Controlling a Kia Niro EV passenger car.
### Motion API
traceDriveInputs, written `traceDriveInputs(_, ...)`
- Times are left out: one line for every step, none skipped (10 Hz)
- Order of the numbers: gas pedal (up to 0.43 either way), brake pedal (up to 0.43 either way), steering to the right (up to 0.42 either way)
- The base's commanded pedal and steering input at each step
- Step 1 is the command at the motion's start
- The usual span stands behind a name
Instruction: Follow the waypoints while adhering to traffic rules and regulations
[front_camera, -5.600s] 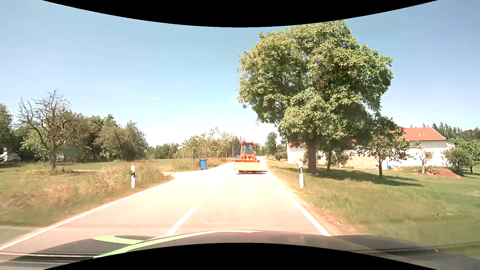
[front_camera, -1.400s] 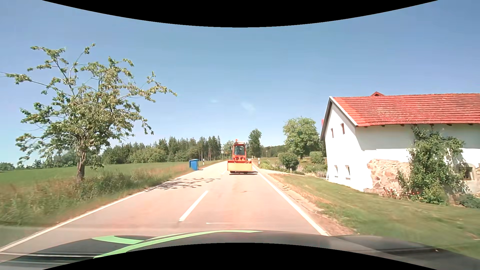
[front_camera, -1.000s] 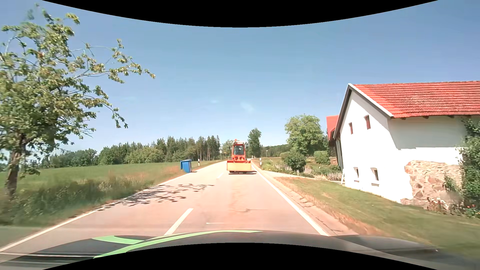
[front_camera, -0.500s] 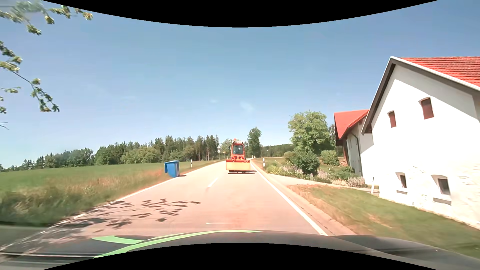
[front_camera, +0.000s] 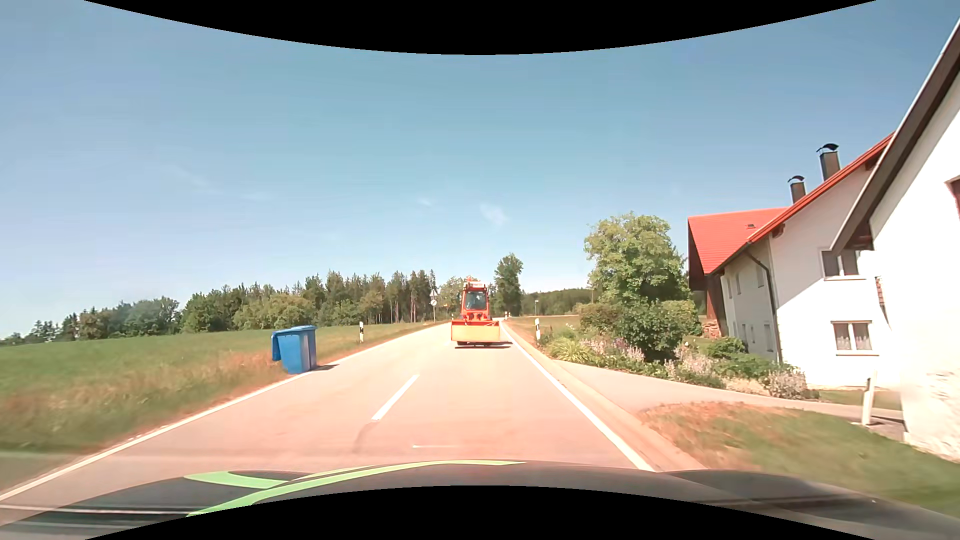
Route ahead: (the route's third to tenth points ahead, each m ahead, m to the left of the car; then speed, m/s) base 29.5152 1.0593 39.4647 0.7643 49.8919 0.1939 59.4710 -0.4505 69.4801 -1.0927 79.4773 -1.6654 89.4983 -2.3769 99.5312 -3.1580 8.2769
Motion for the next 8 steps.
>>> traceDriveInputs(0.169, 0.000, -0.001)
traceDriveInputs(0.169, 0.000, -0.001)
traceDriveInputs(0.157, 0.000, -0.001)
traceDriveInputs(0.157, 0.000, -0.001)
traceDriveInputs(0.150, 0.000, -0.001)
traceDriveInputs(0.150, 0.000, -0.001)
traceDriveInputs(0.150, 0.000, -0.001)
traceDriveInputs(0.150, 0.000, -0.001)
